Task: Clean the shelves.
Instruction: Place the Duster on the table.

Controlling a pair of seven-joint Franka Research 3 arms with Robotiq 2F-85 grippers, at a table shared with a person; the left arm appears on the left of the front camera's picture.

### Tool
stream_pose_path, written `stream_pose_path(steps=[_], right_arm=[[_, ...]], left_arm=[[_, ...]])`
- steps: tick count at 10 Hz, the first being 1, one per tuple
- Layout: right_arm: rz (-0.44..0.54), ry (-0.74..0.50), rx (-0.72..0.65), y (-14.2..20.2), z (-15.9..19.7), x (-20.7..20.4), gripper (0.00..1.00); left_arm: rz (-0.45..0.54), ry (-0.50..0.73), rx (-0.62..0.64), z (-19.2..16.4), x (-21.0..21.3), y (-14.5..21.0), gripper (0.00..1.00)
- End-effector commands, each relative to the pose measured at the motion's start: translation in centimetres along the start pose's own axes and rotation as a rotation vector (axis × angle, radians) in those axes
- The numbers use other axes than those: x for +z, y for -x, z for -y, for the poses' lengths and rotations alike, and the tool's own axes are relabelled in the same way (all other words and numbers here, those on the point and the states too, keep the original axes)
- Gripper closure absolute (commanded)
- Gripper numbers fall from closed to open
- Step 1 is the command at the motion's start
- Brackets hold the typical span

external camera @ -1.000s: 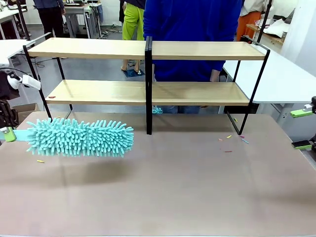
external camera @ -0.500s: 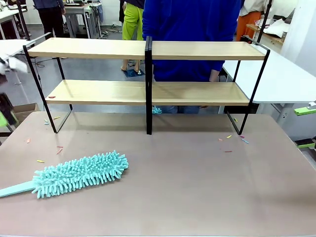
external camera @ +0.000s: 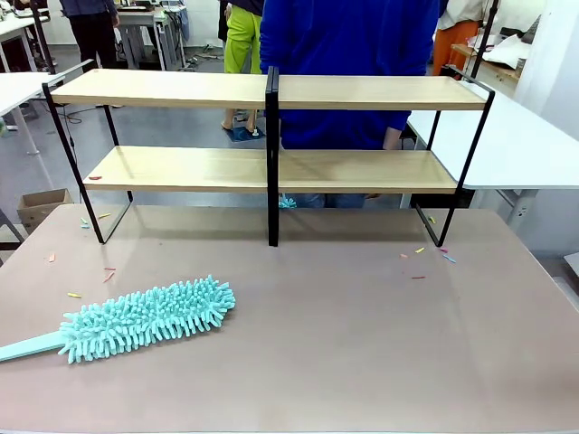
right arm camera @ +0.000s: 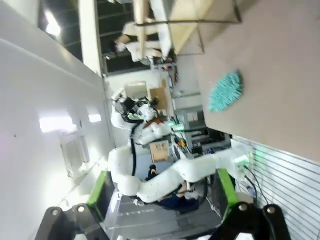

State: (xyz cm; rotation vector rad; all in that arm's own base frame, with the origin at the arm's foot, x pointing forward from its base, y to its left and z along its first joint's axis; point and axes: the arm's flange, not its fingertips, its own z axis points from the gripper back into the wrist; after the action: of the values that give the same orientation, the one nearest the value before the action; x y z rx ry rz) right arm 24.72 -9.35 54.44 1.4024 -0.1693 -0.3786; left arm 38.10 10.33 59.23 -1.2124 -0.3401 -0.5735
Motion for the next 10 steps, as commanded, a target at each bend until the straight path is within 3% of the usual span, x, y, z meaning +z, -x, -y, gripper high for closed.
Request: stream_pose_path(steps=[1,2,10], right_arm=[[-0.043,0.031,-0.018,-0.93,1.56,-0.70,0.00],[-0.043,0.031,-0.018,-0.93,1.56,-0.70,0.00],[-0.043,0.031,-0.018,-0.93,1.56,-0.70,0.00]], left_arm=[[0.281,-0.016,0.175,-0.68,0.53,0.86,0.00],[0.000,0.000,0.000,0.00,0.00,0.00,0.00],[0.000,0.000,0.000,0.00,0.00,0.00,0.00]])
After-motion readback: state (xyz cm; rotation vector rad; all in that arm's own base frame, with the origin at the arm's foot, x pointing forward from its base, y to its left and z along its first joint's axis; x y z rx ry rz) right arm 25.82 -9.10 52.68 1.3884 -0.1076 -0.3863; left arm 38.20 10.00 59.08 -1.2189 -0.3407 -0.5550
